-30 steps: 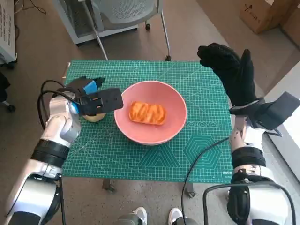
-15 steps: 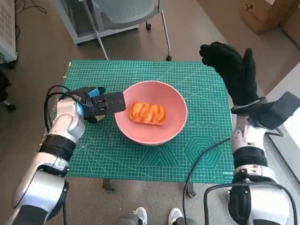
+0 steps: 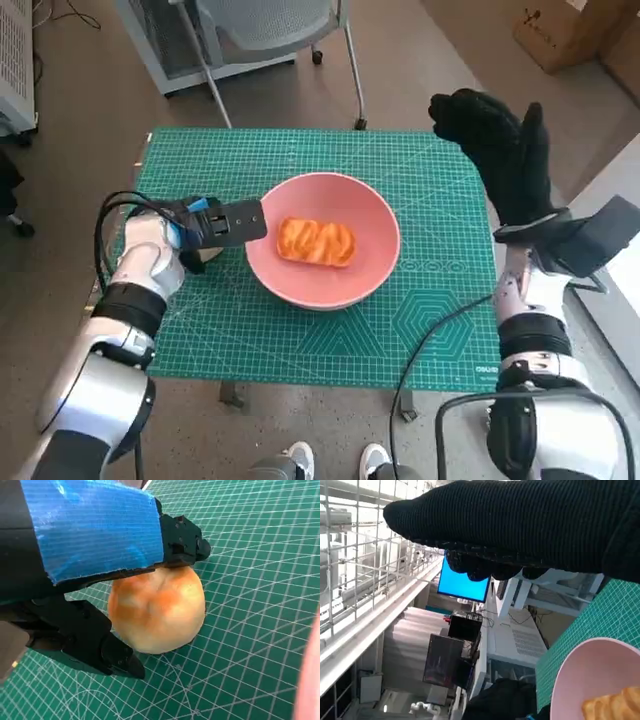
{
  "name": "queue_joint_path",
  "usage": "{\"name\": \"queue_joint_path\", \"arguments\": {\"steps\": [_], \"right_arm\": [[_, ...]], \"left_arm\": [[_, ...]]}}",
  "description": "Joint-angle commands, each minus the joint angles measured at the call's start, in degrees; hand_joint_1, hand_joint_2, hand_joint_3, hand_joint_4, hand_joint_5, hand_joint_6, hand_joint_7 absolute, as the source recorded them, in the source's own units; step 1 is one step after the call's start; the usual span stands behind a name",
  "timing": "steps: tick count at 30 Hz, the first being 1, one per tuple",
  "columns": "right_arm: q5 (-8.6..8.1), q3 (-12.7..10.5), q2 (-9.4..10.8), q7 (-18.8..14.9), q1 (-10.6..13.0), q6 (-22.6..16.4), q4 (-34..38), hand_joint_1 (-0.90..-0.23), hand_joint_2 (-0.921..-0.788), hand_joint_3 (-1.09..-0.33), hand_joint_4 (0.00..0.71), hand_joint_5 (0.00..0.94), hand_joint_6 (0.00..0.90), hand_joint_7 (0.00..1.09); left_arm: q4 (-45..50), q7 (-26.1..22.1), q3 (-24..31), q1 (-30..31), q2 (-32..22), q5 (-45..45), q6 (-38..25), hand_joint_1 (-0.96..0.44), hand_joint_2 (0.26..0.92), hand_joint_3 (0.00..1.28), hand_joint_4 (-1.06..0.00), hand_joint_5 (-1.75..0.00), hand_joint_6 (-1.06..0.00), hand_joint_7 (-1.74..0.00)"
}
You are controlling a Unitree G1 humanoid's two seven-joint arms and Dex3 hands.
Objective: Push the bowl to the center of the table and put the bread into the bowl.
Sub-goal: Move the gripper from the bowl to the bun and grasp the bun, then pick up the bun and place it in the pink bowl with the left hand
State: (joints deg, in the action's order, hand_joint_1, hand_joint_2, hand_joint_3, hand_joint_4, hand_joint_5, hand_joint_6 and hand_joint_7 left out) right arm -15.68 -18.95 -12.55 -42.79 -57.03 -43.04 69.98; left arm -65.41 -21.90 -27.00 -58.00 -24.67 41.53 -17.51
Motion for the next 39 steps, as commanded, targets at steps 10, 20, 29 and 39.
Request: {"name": "queue_joint_path", "arguments": {"steps": [10,20,29,39], "right_arm": [[-0.17,-0.2,0.1,-0.6,1.6,1.0,0.0,-0.713,-0.921,-0.741,0.212,0.001,0.359,0.00],[-0.41,-0.5,0.0,-1.0,1.8,1.0,-0.2,-0.715,-0.921,-0.742,0.212,0.000,0.350,0.00],[-0.57,-0.8,0.2,-1.4,1.6,1.5,0.0,-0.716,-0.921,-0.742,0.213,0.001,0.340,0.00],[-0.07,-0.4,0.6,-0.7,1.6,1.2,-0.5,-0.718,-0.921,-0.743,0.208,0.000,0.337,0.00]], "left_arm": [[-2.1,9.4,-2.2,1.0,0.5,0.6,5.2,0.32,0.908,0.09,-0.64,-1.20,-0.68,-0.09],[-2.2,16.8,-3.5,2.9,-0.8,1.7,9.7,0.01,0.917,0.06,-0.68,-1.20,-0.67,-1.07],[1.3,17.0,-3.3,3.1,-2.2,1.4,7.2,0.00,0.920,0.12,-0.60,-1.33,-0.61,-1.12],[19.8,12.0,-1.7,6.1,-7.8,2.6,0.1,0.00,0.921,0.21,-0.51,-1.38,-0.50,-1.28]]}}
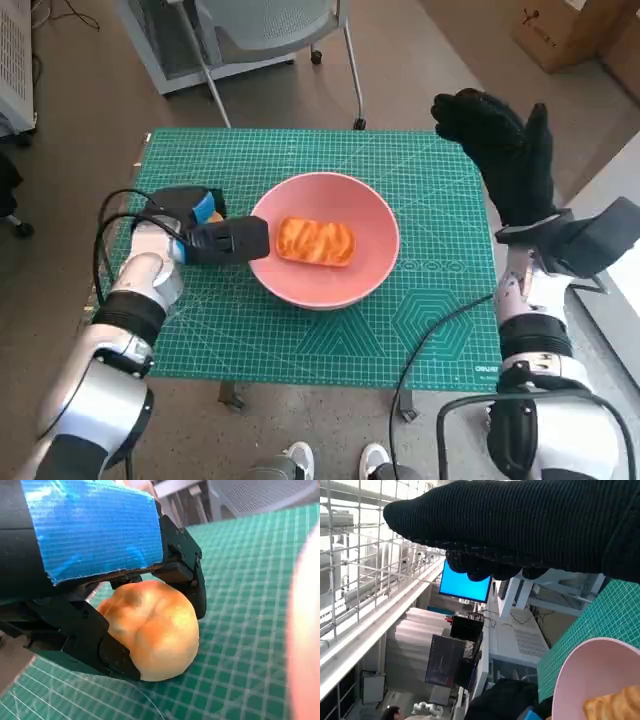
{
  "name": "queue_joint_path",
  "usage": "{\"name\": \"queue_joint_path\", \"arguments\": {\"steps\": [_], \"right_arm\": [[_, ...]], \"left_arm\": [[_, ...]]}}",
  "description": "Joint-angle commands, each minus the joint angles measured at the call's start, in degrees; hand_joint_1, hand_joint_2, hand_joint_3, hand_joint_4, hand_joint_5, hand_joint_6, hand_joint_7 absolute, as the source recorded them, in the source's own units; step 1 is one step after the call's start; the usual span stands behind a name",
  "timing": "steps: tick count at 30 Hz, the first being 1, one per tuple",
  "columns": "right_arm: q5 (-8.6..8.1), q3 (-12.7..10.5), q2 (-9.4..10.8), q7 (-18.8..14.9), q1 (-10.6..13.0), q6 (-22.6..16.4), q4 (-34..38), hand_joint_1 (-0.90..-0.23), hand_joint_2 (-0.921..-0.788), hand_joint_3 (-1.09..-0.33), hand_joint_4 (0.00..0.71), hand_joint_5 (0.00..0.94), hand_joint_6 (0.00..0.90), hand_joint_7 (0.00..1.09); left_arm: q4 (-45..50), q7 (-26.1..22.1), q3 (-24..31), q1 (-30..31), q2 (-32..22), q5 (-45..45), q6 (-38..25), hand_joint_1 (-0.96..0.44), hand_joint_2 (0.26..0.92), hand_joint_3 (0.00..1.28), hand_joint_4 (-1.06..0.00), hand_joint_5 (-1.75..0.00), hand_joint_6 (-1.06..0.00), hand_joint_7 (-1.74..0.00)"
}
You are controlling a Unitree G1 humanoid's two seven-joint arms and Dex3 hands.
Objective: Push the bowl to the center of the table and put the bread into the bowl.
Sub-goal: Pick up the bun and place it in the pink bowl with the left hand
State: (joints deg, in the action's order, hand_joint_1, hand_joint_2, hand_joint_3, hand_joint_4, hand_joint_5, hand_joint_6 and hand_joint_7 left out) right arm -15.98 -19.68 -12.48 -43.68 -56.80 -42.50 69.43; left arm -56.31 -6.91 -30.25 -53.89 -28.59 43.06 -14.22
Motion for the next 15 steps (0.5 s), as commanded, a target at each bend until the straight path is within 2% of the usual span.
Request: {"name": "queue_joint_path", "arguments": {"steps": [1,5,8,11,15], "right_arm": [[0.29,0.4,0.6,0.3,1.3,0.6,0.0,-0.718,-0.921,-0.743,0.207,0.000,0.337,0.00],[0.38,0.5,0.7,0.6,1.2,0.7,0.0,-0.718,-0.921,-0.744,0.205,0.000,0.339,0.00],[0.32,0.5,0.9,0.5,1.1,0.8,0.0,-0.717,-0.921,-0.745,0.202,0.000,0.338,0.00],[0.27,0.5,1.1,0.4,1.0,0.7,0.1,-0.715,-0.921,-0.746,0.202,0.000,0.338,0.00],[0.38,0.6,1.3,0.4,0.8,0.3,0.0,-0.712,-0.921,-0.748,0.199,0.000,0.337,0.00]], "left_arm": [[14.9,-4.0,2.3,2.9,-5.0,1.2,-4.2,0.00,0.921,0.19,-0.53,-1.39,-0.52,-1.21],[28.2,-6.7,5.0,6.0,-7.9,1.6,-7.2,0.00,0.886,0.16,-0.62,-1.24,-0.63,-1.18],[37.3,-7.9,7.2,8.1,-9.2,1.9,-9.0,0.00,0.864,0.15,-0.69,-1.22,-0.69,-1.06],[46.0,-8.6,9.5,10.1,-9.9,1.9,-9.6,0.00,0.859,0.14,-0.73,-1.20,-0.70,-1.03],[54.8,-9.6,11.5,11.3,-9.3,2.1,-10.7,0.00,0.880,0.09,-0.76,-1.12,-0.69,-1.09]]}}
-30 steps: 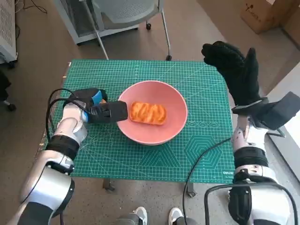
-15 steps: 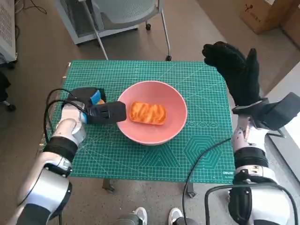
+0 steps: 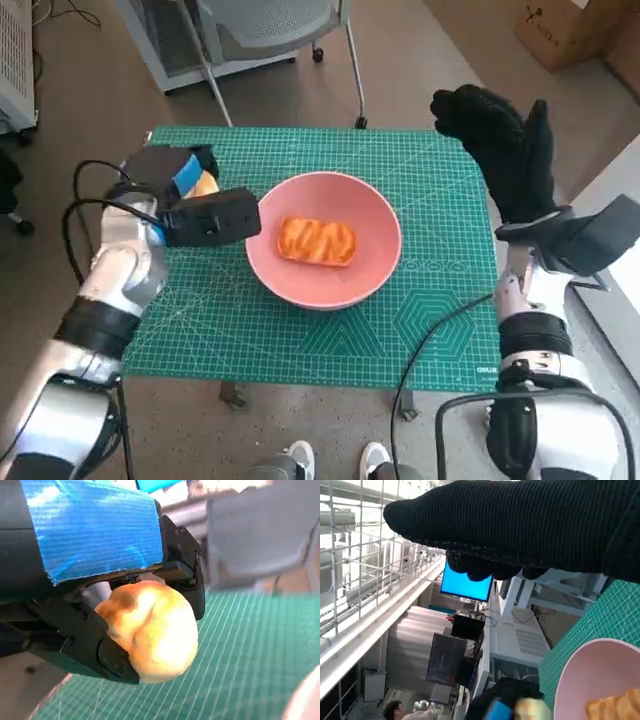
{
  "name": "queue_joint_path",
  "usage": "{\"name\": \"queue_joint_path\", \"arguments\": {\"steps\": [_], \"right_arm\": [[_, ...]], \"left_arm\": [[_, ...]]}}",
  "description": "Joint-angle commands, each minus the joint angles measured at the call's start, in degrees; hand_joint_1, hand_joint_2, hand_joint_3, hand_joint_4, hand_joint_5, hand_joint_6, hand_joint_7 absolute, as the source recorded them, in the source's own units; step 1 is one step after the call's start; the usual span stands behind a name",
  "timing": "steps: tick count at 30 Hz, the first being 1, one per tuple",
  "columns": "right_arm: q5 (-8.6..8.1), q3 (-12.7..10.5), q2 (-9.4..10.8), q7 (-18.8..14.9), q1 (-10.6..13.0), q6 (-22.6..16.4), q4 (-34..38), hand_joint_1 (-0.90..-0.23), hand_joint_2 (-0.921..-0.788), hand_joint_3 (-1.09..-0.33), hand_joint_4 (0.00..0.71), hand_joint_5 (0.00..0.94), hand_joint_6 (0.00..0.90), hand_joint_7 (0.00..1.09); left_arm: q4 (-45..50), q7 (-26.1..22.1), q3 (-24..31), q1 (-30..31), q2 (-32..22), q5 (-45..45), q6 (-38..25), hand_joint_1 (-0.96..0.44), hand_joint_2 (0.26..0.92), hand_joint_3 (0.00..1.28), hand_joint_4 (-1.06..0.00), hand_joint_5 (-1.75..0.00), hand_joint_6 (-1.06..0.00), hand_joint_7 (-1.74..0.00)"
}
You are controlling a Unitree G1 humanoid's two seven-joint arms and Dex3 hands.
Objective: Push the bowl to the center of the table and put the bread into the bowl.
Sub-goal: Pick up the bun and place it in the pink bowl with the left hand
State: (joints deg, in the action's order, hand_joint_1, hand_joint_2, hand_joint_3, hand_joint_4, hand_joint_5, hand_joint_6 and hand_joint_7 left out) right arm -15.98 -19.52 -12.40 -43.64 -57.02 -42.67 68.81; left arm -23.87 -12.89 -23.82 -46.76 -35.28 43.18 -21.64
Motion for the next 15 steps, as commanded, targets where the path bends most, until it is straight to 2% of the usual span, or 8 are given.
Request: {"name": "queue_joint_path", "arguments": {"steps": [1,8,15], "right_arm": [[0.41,0.5,1.2,0.4,1.0,0.4,0.6,-0.710,-0.921,-0.749,0.200,0.000,0.338,0.00],[0.56,0.8,1.6,0.5,0.8,0.0,0.4,-0.694,-0.921,-0.754,0.206,0.003,0.346,0.00],[0.49,1.0,2.0,0.3,0.5,-0.3,0.4,-0.682,-0.921,-0.755,0.214,0.006,0.348,0.00]], "left_arm": [[24.0,-3.9,5.3,4.4,-2.5,2.3,-3.5,0.00,0.881,0.08,-0.76,-1.11,-0.69,-1.09],[31.6,-5.5,4.2,4.0,-0.3,4.6,-3.6,0.00,0.900,0.04,-0.77,-1.10,-0.68,-1.08],[31.7,-5.9,2.4,2.7,3.0,4.0,-1.2,0.00,0.910,0.03,-0.76,-1.06,-0.68,-1.14]]}}
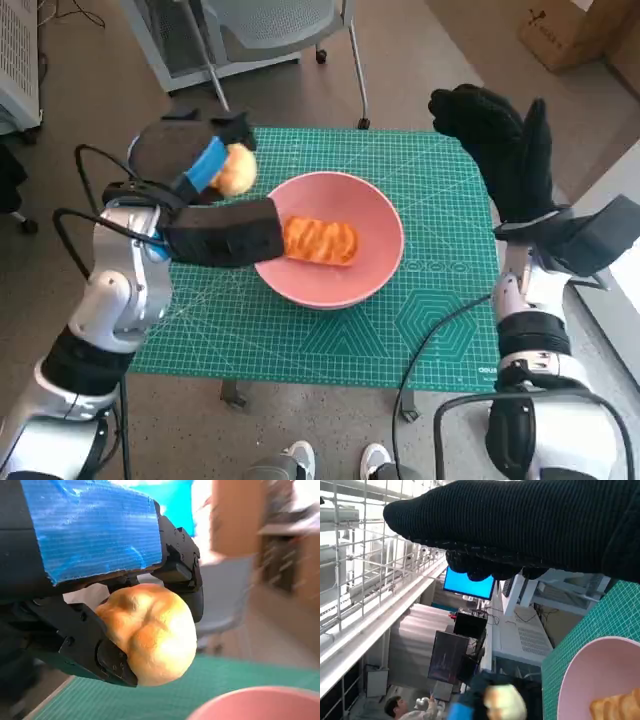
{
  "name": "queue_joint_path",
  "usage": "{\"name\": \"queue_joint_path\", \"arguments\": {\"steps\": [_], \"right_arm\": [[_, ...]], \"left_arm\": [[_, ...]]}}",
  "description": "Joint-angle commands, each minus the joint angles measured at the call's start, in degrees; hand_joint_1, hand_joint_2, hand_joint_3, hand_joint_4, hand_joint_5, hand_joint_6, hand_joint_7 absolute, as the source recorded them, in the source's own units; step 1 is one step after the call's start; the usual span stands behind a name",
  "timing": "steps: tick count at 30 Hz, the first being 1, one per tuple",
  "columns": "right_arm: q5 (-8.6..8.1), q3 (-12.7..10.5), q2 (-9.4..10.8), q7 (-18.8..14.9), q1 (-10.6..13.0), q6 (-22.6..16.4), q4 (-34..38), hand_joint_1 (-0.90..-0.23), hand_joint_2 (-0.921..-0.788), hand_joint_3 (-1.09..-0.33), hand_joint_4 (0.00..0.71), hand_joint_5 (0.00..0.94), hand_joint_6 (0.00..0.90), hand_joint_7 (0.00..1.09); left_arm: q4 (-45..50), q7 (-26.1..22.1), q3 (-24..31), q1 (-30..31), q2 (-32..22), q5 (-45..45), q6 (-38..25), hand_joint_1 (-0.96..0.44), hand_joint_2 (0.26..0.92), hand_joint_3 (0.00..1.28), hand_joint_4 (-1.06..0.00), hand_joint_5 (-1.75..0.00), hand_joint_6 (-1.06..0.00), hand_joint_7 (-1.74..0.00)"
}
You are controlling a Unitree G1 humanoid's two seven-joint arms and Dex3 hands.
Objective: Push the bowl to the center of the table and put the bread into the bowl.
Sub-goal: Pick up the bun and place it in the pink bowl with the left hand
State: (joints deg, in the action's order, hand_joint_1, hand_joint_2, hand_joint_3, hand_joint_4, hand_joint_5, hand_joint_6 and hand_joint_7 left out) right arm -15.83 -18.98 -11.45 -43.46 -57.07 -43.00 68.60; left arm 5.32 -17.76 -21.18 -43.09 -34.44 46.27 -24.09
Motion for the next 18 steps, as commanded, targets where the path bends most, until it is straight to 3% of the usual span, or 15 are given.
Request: {"name": "queue_joint_path", "arguments": {"steps": [1,18], "right_arm": [[0.33,0.4,1.1,0.1,0.5,0.0,0.6,-0.682,-0.921,-0.755,0.215,0.006,0.348,0.00],[0.00,0.2,0.9,-0.2,0.9,-0.3,0.4,-0.696,-0.921,-0.745,0.221,0.004,0.352,0.00]], "left_arm": [[2.2,-1.0,-0.7,-1.2,3.0,1.1,1.6,0.00,0.911,0.03,-0.76,-1.06,-0.68,-1.14],[-11.2,-0.8,-4.9,-4.8,11.3,3.2,6.2,0.00,0.919,0.01,-0.78,-1.08,-0.67,-1.12]]}}
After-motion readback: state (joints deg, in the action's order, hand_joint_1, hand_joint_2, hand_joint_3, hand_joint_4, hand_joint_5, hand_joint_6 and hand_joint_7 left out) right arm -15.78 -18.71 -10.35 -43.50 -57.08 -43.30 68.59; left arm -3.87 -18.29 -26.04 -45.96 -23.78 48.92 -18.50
